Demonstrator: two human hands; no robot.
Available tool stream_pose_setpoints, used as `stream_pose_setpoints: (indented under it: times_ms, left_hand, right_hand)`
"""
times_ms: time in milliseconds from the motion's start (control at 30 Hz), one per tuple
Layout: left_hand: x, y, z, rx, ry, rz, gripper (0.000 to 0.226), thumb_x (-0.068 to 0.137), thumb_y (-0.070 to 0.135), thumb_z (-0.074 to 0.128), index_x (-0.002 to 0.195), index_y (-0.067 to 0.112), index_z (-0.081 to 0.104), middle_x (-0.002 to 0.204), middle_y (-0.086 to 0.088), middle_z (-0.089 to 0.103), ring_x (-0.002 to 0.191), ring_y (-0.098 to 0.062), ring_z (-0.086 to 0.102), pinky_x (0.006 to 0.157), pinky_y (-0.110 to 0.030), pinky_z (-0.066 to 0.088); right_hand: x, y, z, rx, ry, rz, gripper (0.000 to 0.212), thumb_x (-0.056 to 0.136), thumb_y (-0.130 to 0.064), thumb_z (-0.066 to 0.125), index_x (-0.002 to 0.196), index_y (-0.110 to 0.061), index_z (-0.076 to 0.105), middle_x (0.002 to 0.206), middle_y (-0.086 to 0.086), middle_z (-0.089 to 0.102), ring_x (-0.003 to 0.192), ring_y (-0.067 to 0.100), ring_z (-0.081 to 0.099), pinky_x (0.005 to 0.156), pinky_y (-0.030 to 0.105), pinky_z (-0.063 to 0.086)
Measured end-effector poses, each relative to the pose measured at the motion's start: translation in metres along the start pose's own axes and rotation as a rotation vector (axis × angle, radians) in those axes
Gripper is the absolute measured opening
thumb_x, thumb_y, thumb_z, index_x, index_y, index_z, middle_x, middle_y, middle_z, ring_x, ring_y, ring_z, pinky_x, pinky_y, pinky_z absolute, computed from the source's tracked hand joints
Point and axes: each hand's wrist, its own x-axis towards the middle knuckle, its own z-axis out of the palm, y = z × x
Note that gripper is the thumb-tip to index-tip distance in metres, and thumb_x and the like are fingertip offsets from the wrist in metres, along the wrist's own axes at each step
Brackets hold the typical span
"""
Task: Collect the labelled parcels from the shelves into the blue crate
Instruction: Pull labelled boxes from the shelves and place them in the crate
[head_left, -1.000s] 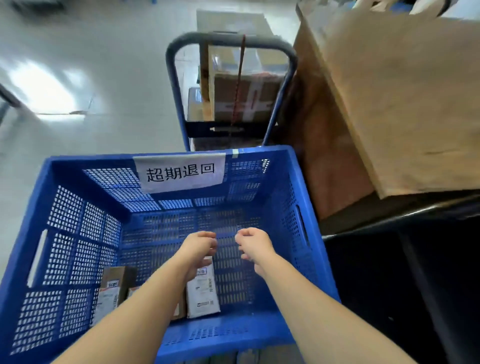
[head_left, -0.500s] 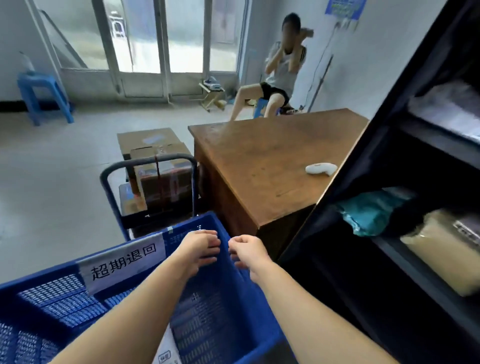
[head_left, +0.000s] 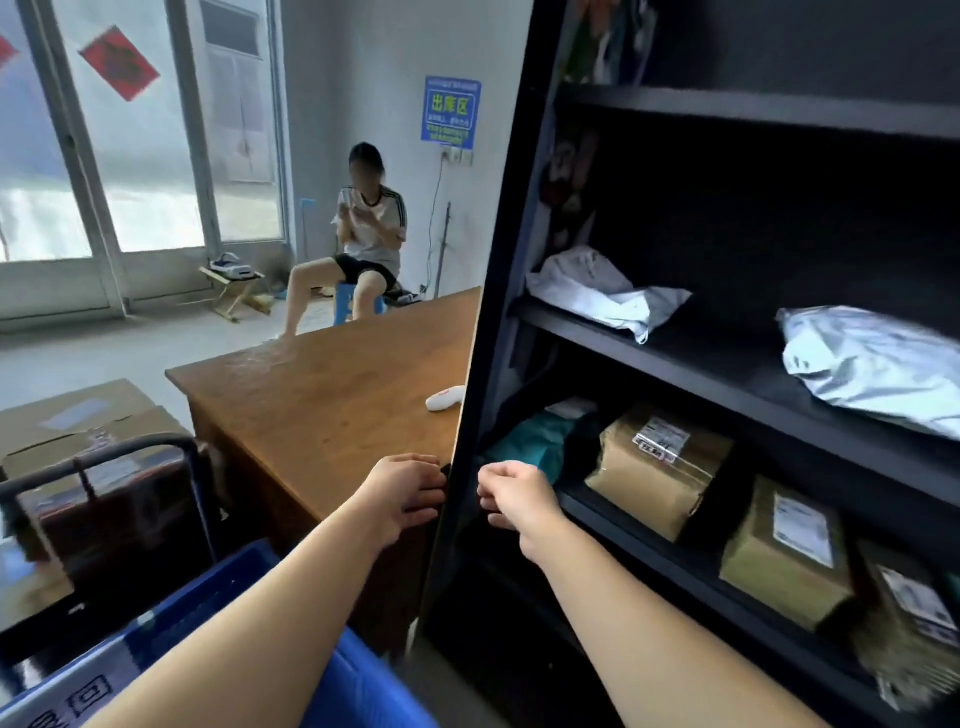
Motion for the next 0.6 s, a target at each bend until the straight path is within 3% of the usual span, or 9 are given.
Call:
stream_pose_setpoints:
  times_ms: [167, 267, 367, 500, 600]
  left_hand:
    - [0.017, 0.02, 0.056, 0.034, -0.053, 0.044, 0.02, 0.089, 0.002, 0.05, 0.102, 0.015, 0.06, 0.08, -0.005, 0.06, 0.063, -0.016, 0.052, 0.06, -0.026, 0.045]
    - [0.03, 0.028, 0.088, 0.024, -0.092, 0.062, 0.02, 0.09, 0.0, 0.047, 0.089, 0.018, 0.057, 0.077, -0.004, 0.053, 0.061, -0.015, 0.045, 0.056, -0.025, 0.038]
    - [0.046, 0.031, 0.115, 0.034, -0.11, 0.084, 0.026, 0.088, -0.001, 0.048, 0.075, 0.02, 0.054, 0.08, -0.004, 0.049, 0.061, -0.015, 0.044, 0.057, -0.025, 0.037]
    - [0.07, 0.029, 0.142, 0.045, -0.091, 0.084, 0.02, 0.088, 0.0, 0.051, 0.084, 0.018, 0.06, 0.086, -0.007, 0.056, 0.063, -0.016, 0.052, 0.06, -0.026, 0.041]
    - [0.091, 0.023, 0.154, 0.075, -0.075, 0.067, 0.015, 0.089, 0.004, 0.053, 0.091, 0.016, 0.061, 0.093, -0.008, 0.06, 0.071, -0.019, 0.056, 0.062, -0.029, 0.045]
  right_hand:
    - [0.023, -0.006, -0.051, 0.055, 0.13, -0.015, 0.007, 0.09, -0.017, 0.056, 0.091, -0.015, 0.062, 0.073, 0.001, 0.058, 0.069, 0.018, 0.051, 0.059, 0.027, 0.043]
    - [0.041, -0.006, -0.076, 0.054, 0.185, -0.005, 0.01, 0.088, -0.022, 0.059, 0.095, -0.017, 0.064, 0.08, 0.002, 0.062, 0.072, 0.018, 0.056, 0.067, 0.033, 0.05]
    - [0.06, -0.006, -0.1, 0.069, 0.191, -0.002, 0.014, 0.088, -0.022, 0.059, 0.099, -0.015, 0.064, 0.078, 0.003, 0.061, 0.071, 0.019, 0.055, 0.063, 0.03, 0.047]
    - [0.08, -0.006, -0.124, 0.063, 0.173, 0.0, 0.016, 0.091, -0.02, 0.058, 0.103, -0.011, 0.063, 0.081, 0.004, 0.06, 0.073, 0.018, 0.055, 0.057, 0.023, 0.045]
    - [0.095, -0.001, -0.134, 0.066, 0.143, 0.029, 0.013, 0.092, -0.021, 0.057, 0.101, -0.013, 0.063, 0.081, 0.003, 0.06, 0.077, 0.018, 0.056, 0.06, 0.024, 0.046]
